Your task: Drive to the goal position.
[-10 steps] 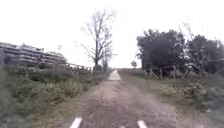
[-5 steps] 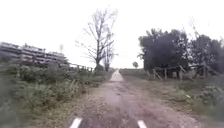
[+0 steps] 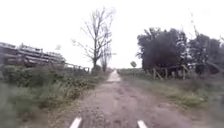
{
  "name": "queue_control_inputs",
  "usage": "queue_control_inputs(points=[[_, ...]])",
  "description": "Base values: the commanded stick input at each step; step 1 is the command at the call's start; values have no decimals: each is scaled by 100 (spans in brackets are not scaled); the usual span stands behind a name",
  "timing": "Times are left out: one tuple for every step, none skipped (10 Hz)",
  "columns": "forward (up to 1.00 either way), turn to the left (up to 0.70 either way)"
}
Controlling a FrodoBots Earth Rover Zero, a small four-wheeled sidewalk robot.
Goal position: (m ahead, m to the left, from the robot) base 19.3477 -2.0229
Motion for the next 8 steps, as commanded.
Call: queue_control_inputs(points=[[70,0],[70,-4],[70,-18],[70,-28],[70,-33],[70,-31],[70,0],[70,0]])
